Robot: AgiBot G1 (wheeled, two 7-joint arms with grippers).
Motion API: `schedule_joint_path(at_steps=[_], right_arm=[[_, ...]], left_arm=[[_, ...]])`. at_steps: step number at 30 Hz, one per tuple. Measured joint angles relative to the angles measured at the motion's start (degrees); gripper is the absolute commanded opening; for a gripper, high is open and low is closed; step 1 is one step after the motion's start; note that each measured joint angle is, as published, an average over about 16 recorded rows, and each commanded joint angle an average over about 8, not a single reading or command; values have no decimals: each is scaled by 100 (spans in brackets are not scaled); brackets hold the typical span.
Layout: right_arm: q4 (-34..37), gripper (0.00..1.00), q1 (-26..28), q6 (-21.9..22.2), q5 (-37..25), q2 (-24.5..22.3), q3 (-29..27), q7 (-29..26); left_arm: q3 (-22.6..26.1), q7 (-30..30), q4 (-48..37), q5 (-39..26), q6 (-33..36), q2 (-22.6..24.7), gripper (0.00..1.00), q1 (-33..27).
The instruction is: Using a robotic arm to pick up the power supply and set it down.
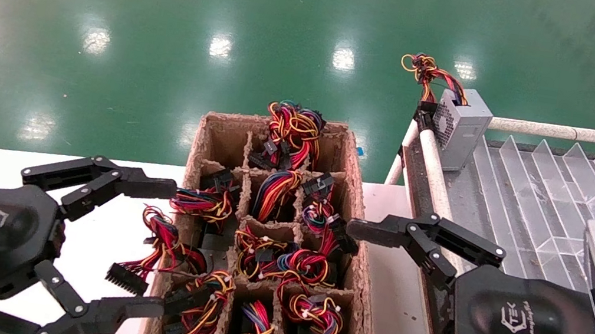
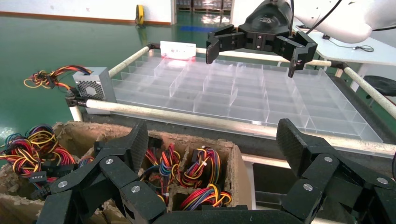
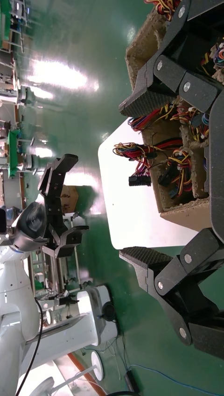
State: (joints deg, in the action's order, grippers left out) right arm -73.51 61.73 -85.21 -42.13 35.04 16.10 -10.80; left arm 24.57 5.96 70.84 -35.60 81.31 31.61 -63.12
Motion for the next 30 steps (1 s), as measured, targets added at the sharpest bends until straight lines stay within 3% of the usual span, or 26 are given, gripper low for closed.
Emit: schedule_joint_path(at_steps=[3, 4, 10, 18, 24, 30], right_arm=[[-24, 100, 41, 132, -106, 17, 9, -2], [-43, 100, 62, 203, -163, 33, 16, -4], [-181, 100, 302, 947, -793, 287, 144, -49], [-328, 100, 833, 2636, -2314, 1122, 596, -410], [-166, 100, 1202, 3840, -3612, 1876, 1079, -1067], [313, 100, 1522, 4615, -4815, 2485, 1530, -1974]], left_arm=[[0, 0, 0, 0, 0, 0, 6, 0], [0, 0, 0, 0, 0, 0, 0, 0], [0, 0, 0, 0, 0, 0, 0, 0], [0, 0, 0, 0, 0, 0, 0, 0], [0, 0, 0, 0, 0, 0, 0, 0], [0, 0, 0, 0, 0, 0, 0, 0]])
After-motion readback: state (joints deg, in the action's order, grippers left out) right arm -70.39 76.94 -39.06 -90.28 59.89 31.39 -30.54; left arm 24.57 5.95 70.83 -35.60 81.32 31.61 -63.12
